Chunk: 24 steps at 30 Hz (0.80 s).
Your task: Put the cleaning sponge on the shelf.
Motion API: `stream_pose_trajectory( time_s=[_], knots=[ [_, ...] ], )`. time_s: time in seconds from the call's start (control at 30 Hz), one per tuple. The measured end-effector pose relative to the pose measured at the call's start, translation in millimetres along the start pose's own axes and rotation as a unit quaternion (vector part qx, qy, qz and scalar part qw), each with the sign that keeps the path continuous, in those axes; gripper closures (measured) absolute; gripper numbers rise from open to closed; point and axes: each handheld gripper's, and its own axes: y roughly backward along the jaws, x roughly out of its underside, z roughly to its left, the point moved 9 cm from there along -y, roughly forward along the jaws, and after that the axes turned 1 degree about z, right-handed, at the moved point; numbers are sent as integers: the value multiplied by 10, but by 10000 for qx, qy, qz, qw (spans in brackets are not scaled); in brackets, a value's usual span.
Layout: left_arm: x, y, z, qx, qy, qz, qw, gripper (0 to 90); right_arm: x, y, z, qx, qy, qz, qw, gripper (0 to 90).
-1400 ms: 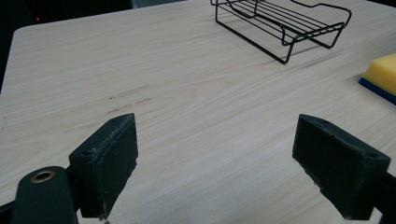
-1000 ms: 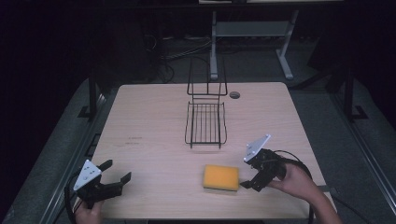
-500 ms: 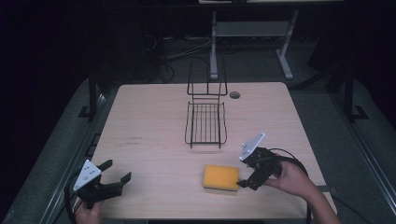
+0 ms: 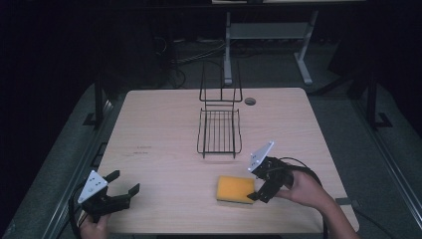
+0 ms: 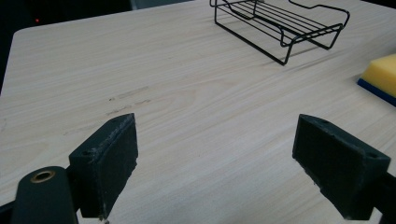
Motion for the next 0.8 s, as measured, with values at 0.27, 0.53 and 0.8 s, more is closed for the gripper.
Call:
stream_pose_trajectory(
  time_s=[0.27, 0.53, 0.8],
  knots=[
    [0, 2, 1, -1, -5, 0, 10000, 134, -74, -80, 13, -53, 75, 55, 9999, 155],
    [-3, 0, -2, 9, 0, -7, 10000, 135, -120, -160, 7, -112, 118, 84, 9998, 154],
    [-2, 0, 0, 13, -2, -1, 10000, 134, -154, -234, -20, -169, 117, 165, 9997, 154]
  ],
)
